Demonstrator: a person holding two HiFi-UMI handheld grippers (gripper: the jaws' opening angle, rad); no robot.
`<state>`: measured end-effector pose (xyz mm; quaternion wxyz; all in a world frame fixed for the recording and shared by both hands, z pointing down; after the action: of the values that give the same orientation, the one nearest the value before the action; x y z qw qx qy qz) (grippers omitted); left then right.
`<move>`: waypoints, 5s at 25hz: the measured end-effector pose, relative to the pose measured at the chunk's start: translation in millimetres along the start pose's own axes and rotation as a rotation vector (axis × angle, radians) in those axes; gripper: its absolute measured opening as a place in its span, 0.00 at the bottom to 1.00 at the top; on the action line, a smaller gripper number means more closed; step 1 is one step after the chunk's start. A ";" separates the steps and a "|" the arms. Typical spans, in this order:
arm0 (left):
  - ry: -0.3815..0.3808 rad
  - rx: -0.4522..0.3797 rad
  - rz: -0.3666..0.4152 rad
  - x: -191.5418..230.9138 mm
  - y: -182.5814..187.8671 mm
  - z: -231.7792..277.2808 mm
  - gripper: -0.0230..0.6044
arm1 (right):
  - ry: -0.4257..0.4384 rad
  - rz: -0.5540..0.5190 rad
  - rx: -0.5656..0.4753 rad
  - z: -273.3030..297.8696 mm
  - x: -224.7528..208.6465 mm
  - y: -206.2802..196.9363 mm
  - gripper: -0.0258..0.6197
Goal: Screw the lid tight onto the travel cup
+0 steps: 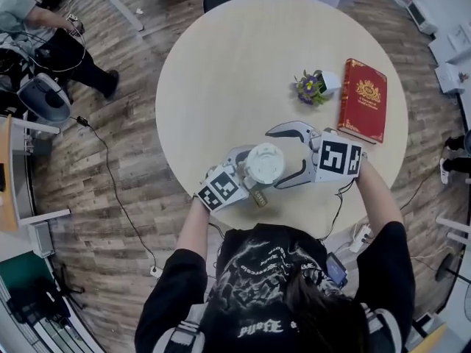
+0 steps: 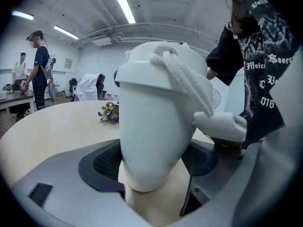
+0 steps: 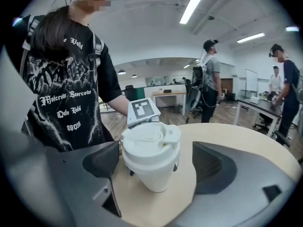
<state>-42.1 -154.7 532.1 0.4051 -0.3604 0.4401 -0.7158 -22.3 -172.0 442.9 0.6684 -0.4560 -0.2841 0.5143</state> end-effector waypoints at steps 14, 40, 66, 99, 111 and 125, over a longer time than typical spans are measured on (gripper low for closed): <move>-0.150 0.062 0.044 6.8 2.4 -3.2 0.69 | 0.354 -0.132 0.009 17.0 -5.9 13.8 0.71; 0.173 -0.071 -0.078 -1.3 -3.6 -10.8 0.69 | -0.549 0.208 -0.256 17.5 14.8 10.6 0.71; 0.492 -0.153 -0.164 -5.7 -8.6 -18.2 0.68 | -0.836 0.284 -0.277 29.2 30.3 11.3 0.70; -0.225 -0.001 0.030 7.3 -11.6 -21.5 0.69 | 0.496 -0.332 0.195 41.2 3.1 20.6 0.73; -0.134 -0.067 -0.072 6.1 -15.8 -24.9 0.69 | 0.173 -0.178 0.053 40.6 6.4 22.4 0.72; 0.142 -0.142 -0.120 -1.0 -18.3 -21.6 0.69 | -0.321 0.016 -0.089 36.1 16.7 15.3 0.71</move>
<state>-65.4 -141.2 541.2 0.3027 -0.3625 0.4948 -0.7295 -54.3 -143.9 442.9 0.5895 -0.3993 -0.4064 0.5726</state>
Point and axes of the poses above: the fingertips, and each gripper's own axes: z forward along the fingers, x to its left, y out of its top, the point moved 3 cm from there along -z, backward along the fingers, and after that the axes turned 6 degrees about -x, right-handed, at the moved point
